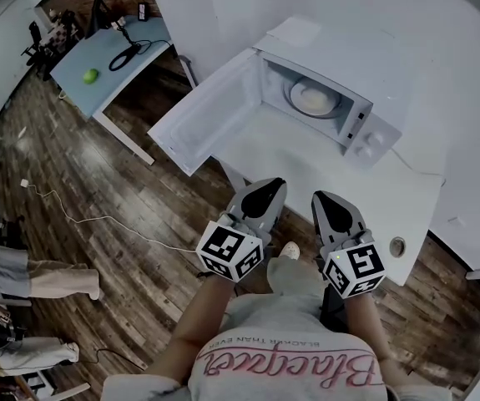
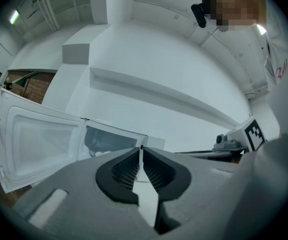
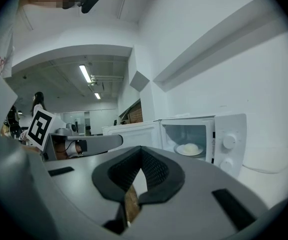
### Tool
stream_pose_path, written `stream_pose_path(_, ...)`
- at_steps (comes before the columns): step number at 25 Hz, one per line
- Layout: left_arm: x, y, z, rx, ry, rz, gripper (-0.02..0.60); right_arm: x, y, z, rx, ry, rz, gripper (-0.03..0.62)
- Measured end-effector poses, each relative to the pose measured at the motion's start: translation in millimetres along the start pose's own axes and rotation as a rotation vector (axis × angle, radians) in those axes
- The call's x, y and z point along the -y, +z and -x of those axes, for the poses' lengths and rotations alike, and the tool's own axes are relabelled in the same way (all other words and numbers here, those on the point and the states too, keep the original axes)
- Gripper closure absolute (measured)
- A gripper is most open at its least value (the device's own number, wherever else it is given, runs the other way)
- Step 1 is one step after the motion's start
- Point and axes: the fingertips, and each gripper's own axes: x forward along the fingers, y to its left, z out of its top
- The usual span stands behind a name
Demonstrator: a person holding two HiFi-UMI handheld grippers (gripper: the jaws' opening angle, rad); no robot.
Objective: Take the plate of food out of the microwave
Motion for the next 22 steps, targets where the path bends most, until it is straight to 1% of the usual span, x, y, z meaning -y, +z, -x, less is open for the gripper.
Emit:
stream_pose_path(7, -15.7, 0.7, -49.2, -0.033, -0.024, 0.005, 0.552, 36.0, 9.5, -27.5, -0.001, -0.016, -0.026, 0.588)
stream_pose_path(12, -30.0, 3.9, -84.3, -0.03, -0.019, 0.075, 0.552, 62.4, 16.8, -44.5, -0.012, -0.024, -0.051, 0.588)
stream_pose_path(16, -41.3, 3.1, -111.4, -0.044, -0.003, 0.081, 0.552, 83.3, 21.3, -59.1, -0.017, -0.019, -0.075, 0.588)
stream_pose_path(22, -61.3, -4.9, -140.2, -0.07, 0.011, 0.124, 0.552, 104.7, 26.0, -83.0, -0.014, -0.001, -0.107, 0.588)
